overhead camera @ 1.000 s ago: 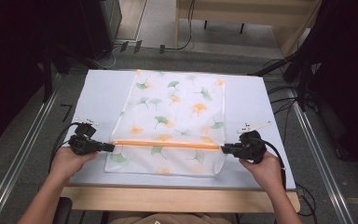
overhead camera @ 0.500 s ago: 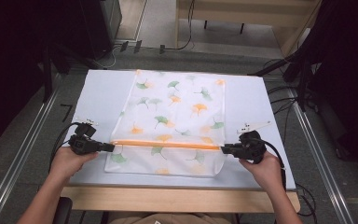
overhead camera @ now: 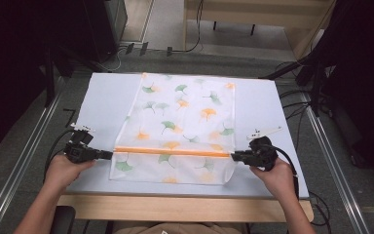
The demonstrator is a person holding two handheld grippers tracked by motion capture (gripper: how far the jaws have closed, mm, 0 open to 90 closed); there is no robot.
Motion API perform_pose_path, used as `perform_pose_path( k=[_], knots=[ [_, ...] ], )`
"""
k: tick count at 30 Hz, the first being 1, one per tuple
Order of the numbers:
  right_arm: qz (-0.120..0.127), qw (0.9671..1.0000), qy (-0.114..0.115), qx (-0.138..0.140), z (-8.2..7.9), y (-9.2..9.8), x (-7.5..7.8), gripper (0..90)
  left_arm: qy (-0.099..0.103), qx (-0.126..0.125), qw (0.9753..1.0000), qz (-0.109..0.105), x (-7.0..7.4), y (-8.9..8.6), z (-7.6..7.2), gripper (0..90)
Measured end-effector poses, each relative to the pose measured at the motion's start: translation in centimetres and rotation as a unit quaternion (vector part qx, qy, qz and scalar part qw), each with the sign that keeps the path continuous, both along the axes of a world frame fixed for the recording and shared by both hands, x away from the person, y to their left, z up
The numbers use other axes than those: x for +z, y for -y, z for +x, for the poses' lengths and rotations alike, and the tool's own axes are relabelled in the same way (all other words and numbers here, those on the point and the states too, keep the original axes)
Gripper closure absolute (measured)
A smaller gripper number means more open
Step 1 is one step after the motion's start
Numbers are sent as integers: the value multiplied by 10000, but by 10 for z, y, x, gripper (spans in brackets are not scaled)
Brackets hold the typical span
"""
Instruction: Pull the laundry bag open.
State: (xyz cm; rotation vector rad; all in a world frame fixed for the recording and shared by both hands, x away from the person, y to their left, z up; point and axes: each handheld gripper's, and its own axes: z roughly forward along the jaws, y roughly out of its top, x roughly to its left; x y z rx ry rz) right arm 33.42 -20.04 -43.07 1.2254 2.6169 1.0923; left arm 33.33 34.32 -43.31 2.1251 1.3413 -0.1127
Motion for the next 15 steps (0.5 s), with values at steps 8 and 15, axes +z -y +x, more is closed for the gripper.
perform_pose_path(
  k=[8, 15],
  knots=[
    [-97, 9998, -103, -107, 4, 6, -6, 841, -56, -161, 9999, -22, -1, 7, 0, 900],
    [-104, 9996, -149, -227, 7, 14, -12, 829, -110, -247, 9996, -90, -4, 13, -1, 900]
  ],
)
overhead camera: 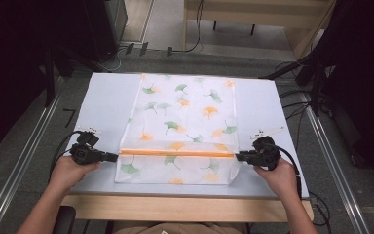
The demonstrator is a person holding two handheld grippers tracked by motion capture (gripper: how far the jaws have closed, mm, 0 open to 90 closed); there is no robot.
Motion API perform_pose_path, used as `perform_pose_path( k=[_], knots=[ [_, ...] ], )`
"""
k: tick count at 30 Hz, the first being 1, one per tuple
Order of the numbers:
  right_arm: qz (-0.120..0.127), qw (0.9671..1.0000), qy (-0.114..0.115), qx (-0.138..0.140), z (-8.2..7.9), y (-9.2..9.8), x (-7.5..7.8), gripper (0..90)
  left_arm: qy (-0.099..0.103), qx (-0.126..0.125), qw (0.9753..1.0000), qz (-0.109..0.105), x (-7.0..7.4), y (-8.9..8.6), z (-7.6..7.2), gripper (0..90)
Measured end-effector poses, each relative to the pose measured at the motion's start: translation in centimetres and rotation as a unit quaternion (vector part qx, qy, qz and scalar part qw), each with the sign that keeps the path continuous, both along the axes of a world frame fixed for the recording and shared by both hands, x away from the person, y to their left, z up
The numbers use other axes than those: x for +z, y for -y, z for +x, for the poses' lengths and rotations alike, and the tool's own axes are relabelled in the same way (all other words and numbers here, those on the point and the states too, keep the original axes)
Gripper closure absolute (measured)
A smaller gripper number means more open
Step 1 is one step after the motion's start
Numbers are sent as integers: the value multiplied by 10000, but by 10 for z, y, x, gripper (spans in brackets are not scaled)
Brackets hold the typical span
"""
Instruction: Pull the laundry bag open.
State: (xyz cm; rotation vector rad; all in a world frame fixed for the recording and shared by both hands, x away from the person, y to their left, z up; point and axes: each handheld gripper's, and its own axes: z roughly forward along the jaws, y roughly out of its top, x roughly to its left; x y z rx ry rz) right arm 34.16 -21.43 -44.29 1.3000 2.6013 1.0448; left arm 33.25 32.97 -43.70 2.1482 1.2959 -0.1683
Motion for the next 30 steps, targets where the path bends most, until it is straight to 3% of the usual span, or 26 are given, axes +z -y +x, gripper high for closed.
perform_pose_path(
  k=[13, 30],
  knots=[
    [-34, 9998, -168, -88, 12, 1, -11, 820, -142, -79, 9998, 82, -8, 7, 2, 900],
    [-43, 9997, -204, -108, 7, 3, -13, 720, -117, -142, 9998, -20, -9, 8, 4, 859]
  ],
)
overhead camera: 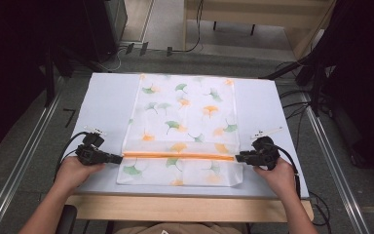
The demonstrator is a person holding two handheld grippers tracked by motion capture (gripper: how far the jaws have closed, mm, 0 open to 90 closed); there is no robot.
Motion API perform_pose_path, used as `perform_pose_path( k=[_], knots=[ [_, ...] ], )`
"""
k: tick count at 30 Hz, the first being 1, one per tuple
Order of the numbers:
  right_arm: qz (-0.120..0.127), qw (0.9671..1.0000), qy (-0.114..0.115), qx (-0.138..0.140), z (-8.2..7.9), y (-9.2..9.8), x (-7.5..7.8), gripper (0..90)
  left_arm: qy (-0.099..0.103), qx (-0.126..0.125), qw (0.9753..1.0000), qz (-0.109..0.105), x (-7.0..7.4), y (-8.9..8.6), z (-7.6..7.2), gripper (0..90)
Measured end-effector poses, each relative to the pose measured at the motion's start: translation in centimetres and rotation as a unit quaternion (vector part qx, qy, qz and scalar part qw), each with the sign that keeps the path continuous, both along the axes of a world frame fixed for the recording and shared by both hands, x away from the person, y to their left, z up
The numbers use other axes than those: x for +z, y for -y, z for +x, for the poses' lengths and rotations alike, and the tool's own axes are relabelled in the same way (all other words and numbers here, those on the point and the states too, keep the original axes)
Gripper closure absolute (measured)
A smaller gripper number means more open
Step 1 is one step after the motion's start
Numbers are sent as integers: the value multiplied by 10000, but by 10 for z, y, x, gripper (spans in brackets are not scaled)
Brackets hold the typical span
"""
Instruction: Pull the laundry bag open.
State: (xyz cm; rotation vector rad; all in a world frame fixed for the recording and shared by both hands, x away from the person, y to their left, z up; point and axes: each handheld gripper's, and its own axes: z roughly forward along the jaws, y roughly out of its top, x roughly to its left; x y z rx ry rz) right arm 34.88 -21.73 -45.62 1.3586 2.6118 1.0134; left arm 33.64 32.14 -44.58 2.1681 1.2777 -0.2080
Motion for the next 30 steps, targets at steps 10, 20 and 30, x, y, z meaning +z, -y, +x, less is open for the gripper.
perform_pose_path(
  k=[10, 20, 30],
  knots=[
    [82, 9998, 174, -46, -3, 2, 4, 657, 211, -6, 9998, -46, 5, 4, -2, 667],
    [256, 9988, 388, -167, -5, 9, 10, 617, 497, 87, 9986, -174, 11, 2, -5, 473],
    [326, 9978, 533, -229, -7, 13, 13, 595, 681, 198, 9975, -52, 19, -5, -14, 449]
  ],
)
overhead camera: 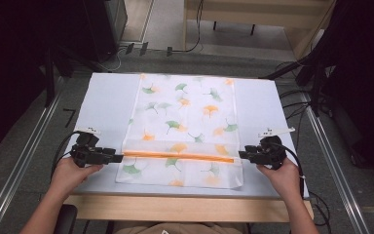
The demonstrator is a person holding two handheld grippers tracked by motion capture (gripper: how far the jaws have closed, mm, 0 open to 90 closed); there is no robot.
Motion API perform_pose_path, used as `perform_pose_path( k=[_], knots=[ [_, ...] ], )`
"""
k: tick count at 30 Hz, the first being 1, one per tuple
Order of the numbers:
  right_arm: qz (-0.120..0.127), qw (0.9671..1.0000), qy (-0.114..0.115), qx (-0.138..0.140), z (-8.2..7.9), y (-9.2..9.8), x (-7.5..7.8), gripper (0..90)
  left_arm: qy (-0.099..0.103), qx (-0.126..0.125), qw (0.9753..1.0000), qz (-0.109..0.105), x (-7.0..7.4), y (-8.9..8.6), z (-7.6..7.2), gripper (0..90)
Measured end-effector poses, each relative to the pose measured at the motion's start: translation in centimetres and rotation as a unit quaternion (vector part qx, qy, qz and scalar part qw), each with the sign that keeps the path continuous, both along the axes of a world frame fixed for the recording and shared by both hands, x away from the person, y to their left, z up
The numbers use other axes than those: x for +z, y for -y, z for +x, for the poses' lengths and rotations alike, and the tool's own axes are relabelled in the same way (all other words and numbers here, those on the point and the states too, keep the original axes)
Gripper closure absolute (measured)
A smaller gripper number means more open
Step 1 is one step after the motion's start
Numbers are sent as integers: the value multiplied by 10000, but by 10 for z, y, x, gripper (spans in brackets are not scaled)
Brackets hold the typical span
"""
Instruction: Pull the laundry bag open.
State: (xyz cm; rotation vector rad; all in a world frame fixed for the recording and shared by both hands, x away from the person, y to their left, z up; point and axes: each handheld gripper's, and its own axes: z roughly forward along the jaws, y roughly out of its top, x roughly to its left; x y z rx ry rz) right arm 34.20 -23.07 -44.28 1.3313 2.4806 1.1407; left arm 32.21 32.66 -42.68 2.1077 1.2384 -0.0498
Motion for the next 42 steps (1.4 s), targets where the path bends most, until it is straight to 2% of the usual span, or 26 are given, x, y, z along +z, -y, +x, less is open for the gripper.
perform_pose_path(
  k=[5, 12, 17, 24, 28, 34, 36, 42],
  knots=[
    [6, 10000, 63, 19, 0, 1, 0, 591, 121, 162, 9998, -73, 3, -7, -3, 443],
    [-24, 9999, 150, 36, 0, 2, 1, 572, 413, 344, 9985, -50, 7, -10, -1, 415],
    [-7, 9998, 197, -22, 0, 3, 1, 550, 560, 427, 9975, 15, 8, -14, 1, 402],
    [78, 9995, 288, -138, 1, 11, 1, 513, 735, 587, 9956, -5, 9, -23, 4, 385],
    [93, 9991, 349, -200, 2, 17, 1, 496, 815, 622, 9947, 70, 7, -25, 5, 371],
    [198, 9979, 492, -381, 3, 28, 0, 377, 984, 694, 9924, 248, 6, -28, 4, 361],
    [196, 9966, 597, -526, 4, 30, -1, 341, 991, 722, 9921, 281, 5, -29, 5, 352],
    [228, 9952, 660, -693, 6, 39, -4, 322, 1108, 809, 9897, 406, 3, -32, 5, 325]
  ],
)
